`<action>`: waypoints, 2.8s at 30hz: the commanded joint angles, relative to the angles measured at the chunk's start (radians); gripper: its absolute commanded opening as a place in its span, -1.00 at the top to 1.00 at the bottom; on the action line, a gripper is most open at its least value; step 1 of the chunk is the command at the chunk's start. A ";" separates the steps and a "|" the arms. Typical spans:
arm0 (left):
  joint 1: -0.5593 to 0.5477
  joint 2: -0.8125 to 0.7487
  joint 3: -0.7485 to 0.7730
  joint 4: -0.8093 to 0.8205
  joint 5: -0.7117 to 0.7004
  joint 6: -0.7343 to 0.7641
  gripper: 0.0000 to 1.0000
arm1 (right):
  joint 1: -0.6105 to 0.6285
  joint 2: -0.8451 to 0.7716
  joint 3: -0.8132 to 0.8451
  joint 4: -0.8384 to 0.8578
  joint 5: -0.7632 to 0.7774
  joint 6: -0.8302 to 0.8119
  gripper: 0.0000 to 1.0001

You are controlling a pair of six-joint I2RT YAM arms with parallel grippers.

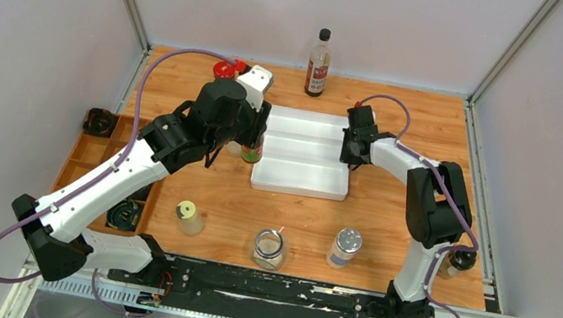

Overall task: Organize the condiment bottles
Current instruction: Pick up the bottle from the center of the board, then place the bottle in the storage box.

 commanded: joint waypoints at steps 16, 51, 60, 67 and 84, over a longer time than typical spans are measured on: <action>-0.011 -0.046 -0.005 0.102 0.002 -0.022 0.86 | 0.032 -0.059 -0.064 -0.065 0.010 0.023 0.45; 0.036 0.615 0.586 0.257 0.171 0.084 0.93 | -0.051 -0.485 0.113 -0.359 0.059 -0.168 -0.54; 0.067 0.729 0.602 0.349 0.226 0.047 0.94 | -0.092 -0.477 0.084 -0.347 0.026 -0.180 -0.54; 0.071 0.842 0.721 0.357 0.267 0.040 0.94 | -0.133 -0.471 0.086 -0.332 -0.014 -0.179 -0.54; 0.094 1.024 0.848 0.417 0.360 0.004 0.91 | -0.160 -0.428 0.087 -0.302 -0.056 -0.180 -0.54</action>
